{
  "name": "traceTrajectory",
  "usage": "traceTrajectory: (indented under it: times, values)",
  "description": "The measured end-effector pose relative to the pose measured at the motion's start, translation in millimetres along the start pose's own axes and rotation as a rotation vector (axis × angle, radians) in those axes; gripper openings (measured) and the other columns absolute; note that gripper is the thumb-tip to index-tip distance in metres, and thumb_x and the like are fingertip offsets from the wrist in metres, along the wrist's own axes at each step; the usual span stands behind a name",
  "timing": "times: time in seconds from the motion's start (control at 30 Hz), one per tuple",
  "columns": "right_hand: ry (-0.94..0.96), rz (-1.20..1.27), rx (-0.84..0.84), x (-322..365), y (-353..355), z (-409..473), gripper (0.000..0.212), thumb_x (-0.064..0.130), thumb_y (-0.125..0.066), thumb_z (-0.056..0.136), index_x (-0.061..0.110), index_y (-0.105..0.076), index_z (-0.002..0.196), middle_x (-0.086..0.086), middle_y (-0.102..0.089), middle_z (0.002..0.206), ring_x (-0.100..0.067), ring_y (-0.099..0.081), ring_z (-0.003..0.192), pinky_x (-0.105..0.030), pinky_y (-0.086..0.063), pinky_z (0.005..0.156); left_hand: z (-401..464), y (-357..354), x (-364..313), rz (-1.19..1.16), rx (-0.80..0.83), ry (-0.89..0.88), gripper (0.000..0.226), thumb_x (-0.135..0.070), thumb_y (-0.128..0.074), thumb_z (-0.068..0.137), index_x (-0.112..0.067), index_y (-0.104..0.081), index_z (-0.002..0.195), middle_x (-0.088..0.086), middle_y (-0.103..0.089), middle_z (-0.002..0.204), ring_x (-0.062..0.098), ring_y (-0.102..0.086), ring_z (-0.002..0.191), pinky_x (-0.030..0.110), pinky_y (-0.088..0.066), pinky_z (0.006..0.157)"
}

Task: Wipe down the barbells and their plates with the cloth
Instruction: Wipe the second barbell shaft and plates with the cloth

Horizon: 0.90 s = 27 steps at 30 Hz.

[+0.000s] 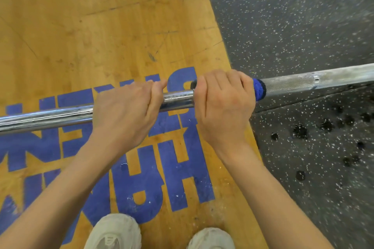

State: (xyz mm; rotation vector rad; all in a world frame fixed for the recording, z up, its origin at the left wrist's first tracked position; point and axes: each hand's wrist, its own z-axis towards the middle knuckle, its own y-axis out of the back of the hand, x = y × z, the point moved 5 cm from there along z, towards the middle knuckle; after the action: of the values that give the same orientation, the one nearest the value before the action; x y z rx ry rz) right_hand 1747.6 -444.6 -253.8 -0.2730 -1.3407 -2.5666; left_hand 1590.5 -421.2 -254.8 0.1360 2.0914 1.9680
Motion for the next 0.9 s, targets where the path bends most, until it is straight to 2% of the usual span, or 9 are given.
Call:
traceTrajectory:
  times: [0.1,0.17,0.27,0.37,0.43,0.53,0.7,0.77,0.9]
  values:
    - [0.08,-0.2,0.404,9.9,-8.6,48.7,0.057,0.017,-0.066,0.086,0.018,-0.02,0.053,0.001,-0.025,0.047,-0.026,-0.029,0.049,-0.027,-0.014,0.048,-7.9,-0.1,-0.1,-0.002,-0.028,-0.001,0.062,-0.045,-0.018,0.107,-0.021,-0.057,0.066,-0.004,-0.046,0.052,0.027,-0.042,0.044,0.023,-0.01,0.047]
    - [0.038,-0.195,0.756,-2.8,-18.2,48.2,0.045,0.026,-0.047,0.1,0.018,-0.031,0.059,0.001,-0.03,0.058,-0.025,-0.037,0.059,-0.031,-0.019,0.05,-12.3,1.2,-4.1,-0.006,-0.065,-0.022,0.066,-0.042,-0.016,0.107,-0.021,-0.069,0.076,-0.003,-0.052,0.056,0.03,-0.05,0.046,0.022,-0.008,0.047]
    - [-0.035,-0.167,0.492,6.4,5.0,19.3,0.041,0.02,-0.043,0.101,0.018,-0.049,0.06,0.001,-0.037,0.057,-0.022,-0.032,0.06,-0.034,-0.029,0.06,-21.0,4.1,-7.0,-0.034,-0.139,-0.04,0.056,-0.033,-0.026,0.107,-0.021,-0.076,0.085,0.001,-0.06,0.06,0.031,-0.067,0.057,0.015,-0.008,0.05]
    - [-0.091,-0.078,0.279,13.1,13.1,-7.7,0.037,0.017,-0.048,0.097,0.017,-0.048,0.059,-0.002,-0.046,0.056,-0.022,-0.033,0.056,-0.036,-0.037,0.067,-29.5,4.4,-10.3,-0.07,-0.18,-0.074,0.049,-0.026,-0.031,0.105,-0.019,-0.079,0.101,0.003,-0.076,0.082,0.029,-0.075,0.087,0.028,-0.047,0.05]
    - [-0.088,-0.183,0.526,11.6,3.9,23.0,0.046,0.015,-0.048,0.095,0.019,-0.028,0.053,-0.001,-0.033,0.05,-0.019,-0.022,0.049,-0.033,-0.028,0.054,-32.9,-0.2,-12.1,-0.086,-0.174,-0.103,0.049,-0.024,-0.03,0.105,-0.015,-0.077,0.11,0.004,-0.078,0.093,0.027,-0.073,0.102,0.037,-0.054,0.084]
    - [-0.113,-0.128,0.904,3.0,-9.1,33.0,0.045,0.023,-0.033,0.105,0.018,-0.037,0.061,0.002,-0.039,0.062,-0.02,-0.037,0.058,-0.036,-0.034,0.064,-36.3,-6.4,-11.4,-0.15,-0.133,-0.129,0.051,-0.024,-0.026,0.106,-0.006,-0.07,0.123,0.01,-0.075,0.113,0.028,-0.065,0.12,0.04,-0.031,0.111]
    - [-0.017,-0.123,0.281,-1.3,25.1,-23.4,0.045,0.027,-0.034,0.107,0.015,-0.068,0.079,0.002,-0.061,0.072,-0.023,-0.053,0.071,-0.034,-0.039,0.093,-38.8,1.5,-26.2,-0.265,-0.149,-0.202,0.052,-0.03,-0.024,0.107,-0.008,-0.054,0.143,0.004,-0.057,0.144,0.026,-0.047,0.139,0.047,-0.02,0.122]
    - [0.025,-0.127,0.275,-29.1,34.3,-34.4,0.049,0.032,-0.028,0.109,0.015,-0.072,0.097,0.003,-0.068,0.093,-0.023,-0.061,0.093,-0.035,-0.03,0.11,-37.4,5.0,-43.4,-0.317,-0.161,-0.28,0.051,-0.029,-0.025,0.108,-0.008,-0.051,0.146,0.005,-0.053,0.148,0.025,-0.044,0.142,0.046,-0.016,0.123]
    - [-0.296,-0.092,0.157,-51.0,45.7,-28.1,0.044,0.023,-0.028,0.106,0.015,-0.07,0.096,0.002,-0.067,0.098,-0.023,-0.057,0.106,-0.046,-0.022,0.121,-35.2,-1.4,-78.7,-0.334,-0.161,-0.375,0.052,-0.027,-0.024,0.107,-0.004,-0.05,0.146,0.009,-0.052,0.149,0.028,-0.045,0.141,0.05,-0.022,0.122]
